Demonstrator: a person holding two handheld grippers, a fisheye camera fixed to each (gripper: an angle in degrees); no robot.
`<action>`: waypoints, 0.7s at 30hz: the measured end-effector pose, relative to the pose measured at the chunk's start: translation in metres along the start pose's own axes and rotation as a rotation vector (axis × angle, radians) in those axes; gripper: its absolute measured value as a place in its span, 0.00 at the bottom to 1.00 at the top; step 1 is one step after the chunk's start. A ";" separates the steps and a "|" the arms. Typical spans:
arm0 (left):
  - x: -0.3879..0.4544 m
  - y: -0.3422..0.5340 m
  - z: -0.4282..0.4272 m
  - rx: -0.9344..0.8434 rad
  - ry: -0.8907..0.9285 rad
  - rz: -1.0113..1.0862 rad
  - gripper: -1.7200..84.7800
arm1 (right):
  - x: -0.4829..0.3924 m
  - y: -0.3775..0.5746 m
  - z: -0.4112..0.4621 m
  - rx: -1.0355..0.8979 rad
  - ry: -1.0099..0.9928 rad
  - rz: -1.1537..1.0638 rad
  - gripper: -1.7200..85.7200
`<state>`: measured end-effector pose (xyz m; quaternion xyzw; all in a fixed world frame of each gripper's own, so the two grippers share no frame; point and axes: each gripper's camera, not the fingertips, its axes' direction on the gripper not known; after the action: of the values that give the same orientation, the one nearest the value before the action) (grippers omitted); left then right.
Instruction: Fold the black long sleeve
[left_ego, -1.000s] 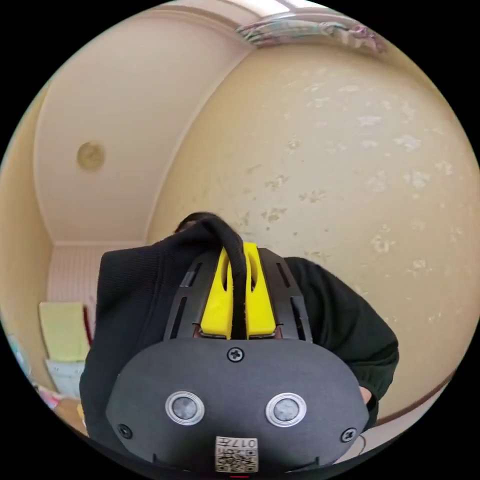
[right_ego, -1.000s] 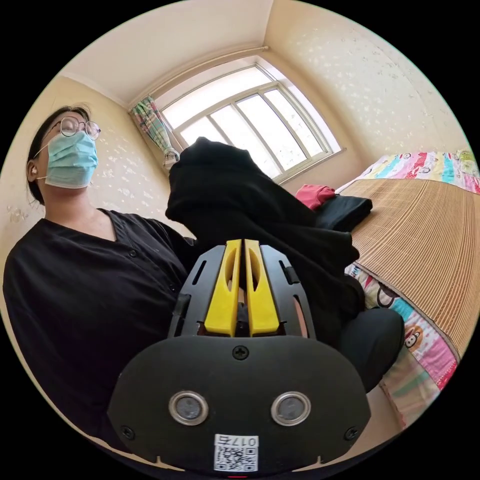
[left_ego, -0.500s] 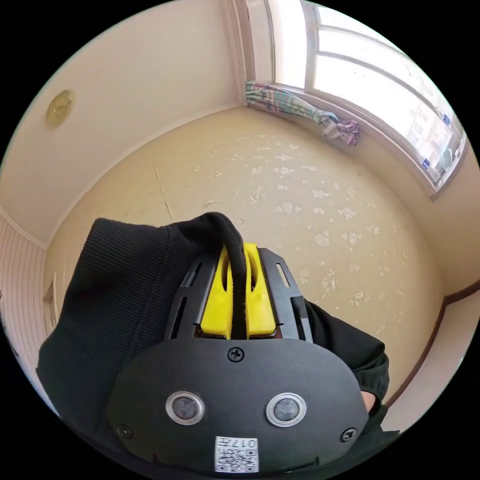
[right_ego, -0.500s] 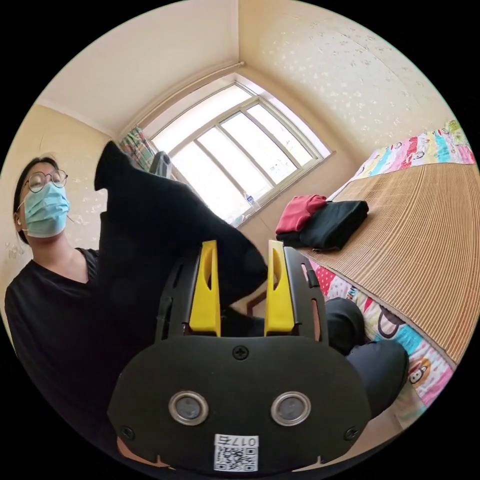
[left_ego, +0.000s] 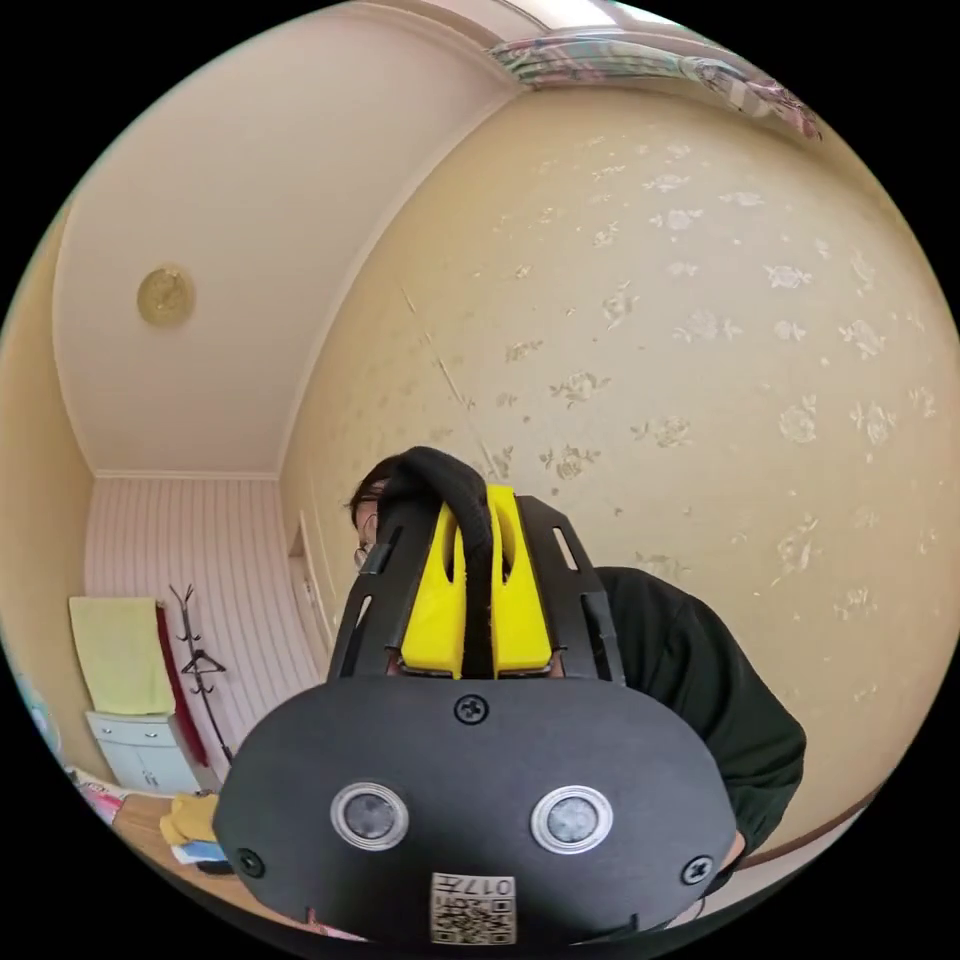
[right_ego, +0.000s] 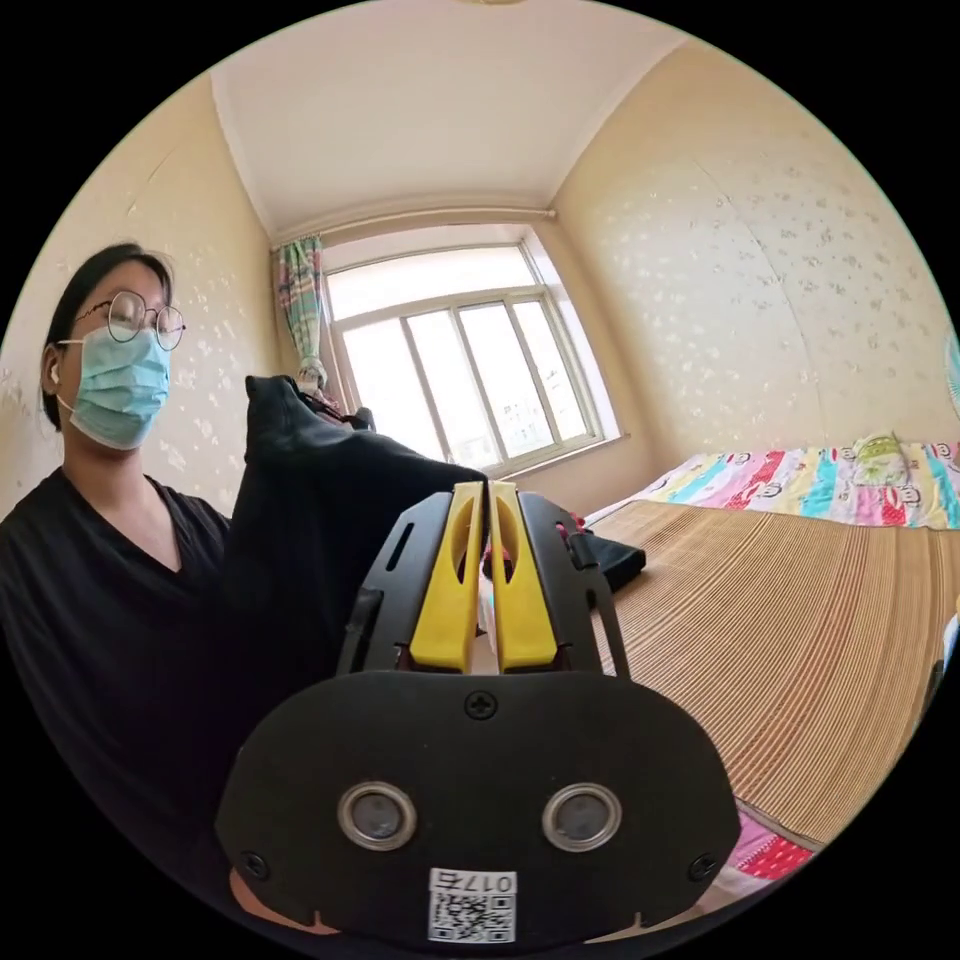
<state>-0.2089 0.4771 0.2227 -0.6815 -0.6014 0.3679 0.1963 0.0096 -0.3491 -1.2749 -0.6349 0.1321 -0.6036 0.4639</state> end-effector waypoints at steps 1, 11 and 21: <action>0.000 -0.007 -0.002 -0.053 -0.116 -0.030 0.03 | -0.010 -0.013 -0.009 0.045 0.050 0.000 0.03; -0.025 -0.057 0.021 -0.528 -1.189 -0.253 0.03 | -0.150 -0.124 -0.092 0.428 0.438 -0.239 0.03; -0.037 -0.088 0.139 -0.553 -1.313 0.084 0.04 | -0.267 -0.163 -0.110 0.622 0.522 -0.466 0.03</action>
<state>-0.3713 0.4349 0.2041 -0.3665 -0.6400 0.5436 -0.4006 -0.2157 -0.1151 -1.3425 -0.3051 -0.0890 -0.8423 0.4354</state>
